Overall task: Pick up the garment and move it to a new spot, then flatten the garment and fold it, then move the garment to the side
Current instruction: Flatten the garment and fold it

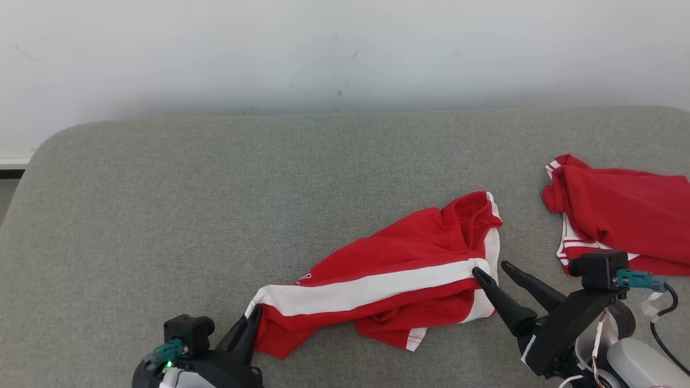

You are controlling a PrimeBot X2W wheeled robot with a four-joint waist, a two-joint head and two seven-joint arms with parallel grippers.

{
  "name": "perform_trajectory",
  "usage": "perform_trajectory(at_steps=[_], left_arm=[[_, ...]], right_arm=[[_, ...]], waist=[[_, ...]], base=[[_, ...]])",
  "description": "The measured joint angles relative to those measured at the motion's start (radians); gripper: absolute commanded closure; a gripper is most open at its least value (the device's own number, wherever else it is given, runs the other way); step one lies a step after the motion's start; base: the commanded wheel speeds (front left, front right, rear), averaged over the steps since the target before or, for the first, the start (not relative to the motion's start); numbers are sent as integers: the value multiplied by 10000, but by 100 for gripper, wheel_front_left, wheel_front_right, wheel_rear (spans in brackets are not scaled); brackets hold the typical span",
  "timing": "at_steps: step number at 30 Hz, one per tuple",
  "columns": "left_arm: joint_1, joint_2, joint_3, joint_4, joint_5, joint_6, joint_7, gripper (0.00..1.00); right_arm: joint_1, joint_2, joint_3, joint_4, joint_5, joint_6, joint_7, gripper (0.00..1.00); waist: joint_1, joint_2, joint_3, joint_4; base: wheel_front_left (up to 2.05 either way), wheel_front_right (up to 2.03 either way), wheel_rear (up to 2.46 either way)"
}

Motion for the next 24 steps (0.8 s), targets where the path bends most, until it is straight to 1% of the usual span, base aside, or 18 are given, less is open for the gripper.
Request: perform_trajectory(at_steps=[6, 7, 9, 10, 12, 13, 15, 16, 17, 18, 19, 24], left_arm=[[-26, -17, 2, 0, 140, -10, 0, 100], [-41, -48, -2, 0, 174, -12, 0, 100], [-53, -79, -19, 0, 176, -13, 0, 100], [-64, -88, -21, 2, 176, -13, 0, 100], [-79, -96, -21, 2, 178, -15, 0, 100], [-88, -104, -29, 2, 180, -17, 0, 100], [-172, -159, -40, 4, 207, -19, 0, 100], [-223, -194, -36, 4, 215, -44, 0, 100], [-245, -219, -33, 2, 226, -90, 0, 100], [-250, -247, -35, 4, 244, -92, 0, 100], [-250, -267, -35, 12, 249, -92, 0, 100], [-248, -276, 10, 48, 249, -94, 0, 100]], right_arm=[[-11, 4, -84, -54, 115, -21, 127, 0], [-13, -17, -88, -48, 134, -52, 228, 10], [-12, -38, -73, -56, 134, -111, 349, 13], [-15, -42, -67, -65, 132, -174, 391, 21], [-37, -67, -61, -65, 132, -196, 533, 28], [-44, -104, -42, -69, 132, -228, 619, 28], [-58, -134, -21, -73, 140, -284, 719, 34], [-81, -134, 6, -98, 142, -299, 798, 46], [-128, -128, 42, -115, 142, -349, 855, 56], [-177, -128, 67, -128, 142, -364, 890, 93], [-234, -125, 90, -155, 144, -364, 951, 100], [-411, -67, 125, -198, 165, -364, 1058, 100]], waist=[[0, 0, 21, 67], [0, 0, 20, 99], [0, 0, 19, 173], [0, 0, 22, 210], [0, 0, 34, 284], [0, 0, 42, 320], [0, 0, 64, 393], [0, 0, 77, 427], [0, 0, 90, 460], [0, 0, 104, 495], [0, -1, 116, 528], [0, 0, 133, 624]], base=[[0, 0, 0], [0, 0, 0], [0, 0, 0], [0, 0, 0], [0, 0, 0], [0, 0, 0], [0, 0, 0], [0, 0, 0], [0, 0, 0], [0, 0, 0], [0, 0, 0], [0, 0, 0]])
